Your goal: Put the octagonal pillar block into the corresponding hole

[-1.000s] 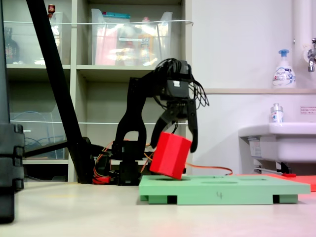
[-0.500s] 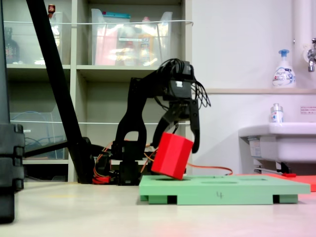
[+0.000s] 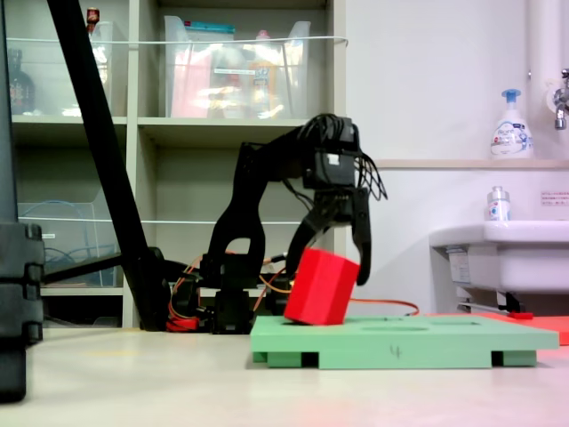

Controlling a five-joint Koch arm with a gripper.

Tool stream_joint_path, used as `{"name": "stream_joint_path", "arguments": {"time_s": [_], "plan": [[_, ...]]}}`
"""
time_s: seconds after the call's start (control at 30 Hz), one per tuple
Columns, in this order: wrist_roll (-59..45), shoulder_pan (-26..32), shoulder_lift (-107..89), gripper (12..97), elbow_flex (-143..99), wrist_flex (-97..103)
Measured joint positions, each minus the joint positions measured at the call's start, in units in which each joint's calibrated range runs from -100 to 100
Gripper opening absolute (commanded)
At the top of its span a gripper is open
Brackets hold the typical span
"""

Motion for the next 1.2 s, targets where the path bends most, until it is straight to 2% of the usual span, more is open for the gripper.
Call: {"name": "stream_joint_path", "arguments": {"time_s": [0.7, 1.03, 1.1, 1.2], "plan": [[0.7, 0.1, 2.2, 36.4, 0.1, 0.0], [-4.1, 0.2, 4.7, 36.7, 0.2, 0.0], [-4.1, 0.4, 5.2, 38.1, 0.2, 0.0], [-4.1, 0.4, 5.2, 49.0, 0.2, 0.0]]}}
